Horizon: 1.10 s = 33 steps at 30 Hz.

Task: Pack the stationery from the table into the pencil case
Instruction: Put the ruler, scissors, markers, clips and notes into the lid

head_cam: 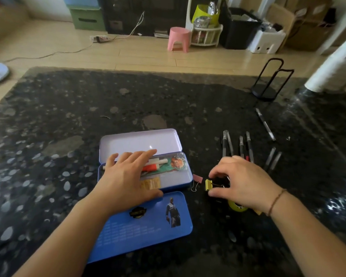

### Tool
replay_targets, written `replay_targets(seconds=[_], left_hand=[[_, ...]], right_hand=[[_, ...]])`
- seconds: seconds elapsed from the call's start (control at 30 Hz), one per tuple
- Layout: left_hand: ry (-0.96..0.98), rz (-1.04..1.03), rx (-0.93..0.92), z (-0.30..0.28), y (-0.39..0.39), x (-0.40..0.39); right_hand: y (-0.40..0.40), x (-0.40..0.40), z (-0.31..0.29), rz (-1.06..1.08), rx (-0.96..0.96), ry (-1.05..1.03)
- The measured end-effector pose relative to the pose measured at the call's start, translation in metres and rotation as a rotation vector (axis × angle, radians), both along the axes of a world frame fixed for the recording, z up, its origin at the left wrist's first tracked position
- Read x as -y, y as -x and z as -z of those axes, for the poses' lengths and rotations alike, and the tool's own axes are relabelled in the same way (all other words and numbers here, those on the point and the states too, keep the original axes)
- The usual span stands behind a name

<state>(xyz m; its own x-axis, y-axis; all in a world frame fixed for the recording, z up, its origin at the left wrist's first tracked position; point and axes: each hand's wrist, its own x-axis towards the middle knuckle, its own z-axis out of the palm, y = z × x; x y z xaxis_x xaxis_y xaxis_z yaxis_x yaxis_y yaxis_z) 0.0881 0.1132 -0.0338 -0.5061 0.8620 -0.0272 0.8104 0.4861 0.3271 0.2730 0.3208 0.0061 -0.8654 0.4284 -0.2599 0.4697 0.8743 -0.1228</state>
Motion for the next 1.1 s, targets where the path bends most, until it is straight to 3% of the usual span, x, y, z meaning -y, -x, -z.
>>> replay_targets(seconds=[0.2,0.33,0.47,0.6,0.77,1.1], left_hand=[[-0.015,0.074,-0.027,-0.002,-0.004,0.002],[-0.032,0.055,-0.02,-0.001,-0.001,0.002],[-0.042,0.041,-0.025,-0.001,-0.002,0.001],[-0.042,0.043,-0.021,0.001,-0.001,0.002],[-0.052,0.053,-0.006,0.002,0.001,0.002],[-0.061,0.049,-0.012,0.004,0.001,0.001]], right_hand=[[0.005,0.009,0.0,0.011,0.026,-0.039],[0.023,0.025,-0.001,0.151,-0.27,0.119],[0.059,0.056,0.016,0.118,-0.431,0.04],[0.072,0.057,0.032,0.142,-0.395,-0.107],[0.065,0.05,0.03,0.111,-0.421,-0.081],[0.071,0.054,0.018,-0.092,-0.219,-0.035]])
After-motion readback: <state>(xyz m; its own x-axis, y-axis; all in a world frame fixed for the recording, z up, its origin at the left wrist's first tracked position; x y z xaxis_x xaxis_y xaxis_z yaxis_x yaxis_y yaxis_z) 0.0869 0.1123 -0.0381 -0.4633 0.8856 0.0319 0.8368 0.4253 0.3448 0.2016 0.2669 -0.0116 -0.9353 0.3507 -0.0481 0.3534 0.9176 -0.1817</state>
